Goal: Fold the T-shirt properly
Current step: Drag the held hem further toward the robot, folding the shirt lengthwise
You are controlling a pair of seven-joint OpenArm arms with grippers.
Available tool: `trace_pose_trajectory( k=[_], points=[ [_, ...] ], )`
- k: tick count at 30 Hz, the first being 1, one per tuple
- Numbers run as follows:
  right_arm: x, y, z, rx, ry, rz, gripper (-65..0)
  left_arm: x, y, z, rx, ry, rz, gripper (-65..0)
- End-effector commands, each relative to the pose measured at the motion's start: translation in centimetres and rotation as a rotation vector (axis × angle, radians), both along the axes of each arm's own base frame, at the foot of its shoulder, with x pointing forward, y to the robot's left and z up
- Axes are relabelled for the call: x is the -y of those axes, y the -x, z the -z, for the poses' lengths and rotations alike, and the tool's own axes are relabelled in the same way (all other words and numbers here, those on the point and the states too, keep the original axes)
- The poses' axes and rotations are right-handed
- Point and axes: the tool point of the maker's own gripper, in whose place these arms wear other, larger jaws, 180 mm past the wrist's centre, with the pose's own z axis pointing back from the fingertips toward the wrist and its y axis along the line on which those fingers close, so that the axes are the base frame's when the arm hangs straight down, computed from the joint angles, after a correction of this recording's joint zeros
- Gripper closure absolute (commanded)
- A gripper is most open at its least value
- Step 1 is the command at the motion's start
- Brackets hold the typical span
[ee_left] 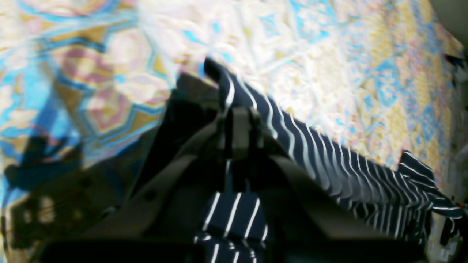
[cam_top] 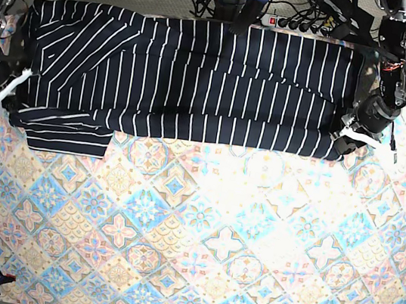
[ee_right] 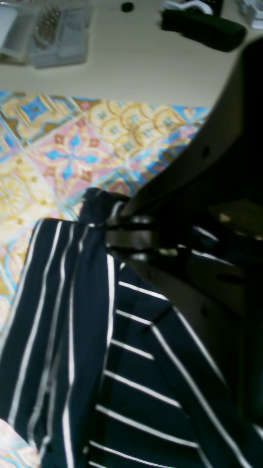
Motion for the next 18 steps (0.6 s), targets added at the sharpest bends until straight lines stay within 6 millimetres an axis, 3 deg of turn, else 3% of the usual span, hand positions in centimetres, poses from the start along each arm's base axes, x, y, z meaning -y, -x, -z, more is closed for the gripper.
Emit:
trace_pose_trajectory(
  k=[1, 4, 11, 18],
  points=[
    [1.1, -0.7, -1.9, 0.049, 0.026, -0.002, -0.2, -0.5, -0.7, -1.3, 0.045, -0.018, 0.003, 0.0],
    [0.5, 0.1, -1.3, 0.020, 0.010, -0.042, -0.2, -0.6, -0.1, -0.9, 0.027, -0.023, 0.007, 0.0],
    [1.4, 1.8, -1.1, -0.004, 0.012, -0.025, -0.2, -0.8, 1.2, -0.1, -0.009, -0.029, 0.012, 0.0],
    [1.3, 2.2, -0.7, -0.018, 0.009, -0.029, -0.2, -0.7, 1.8, 0.5, -0.029, -0.030, 0.016, 0.0]
  ],
)
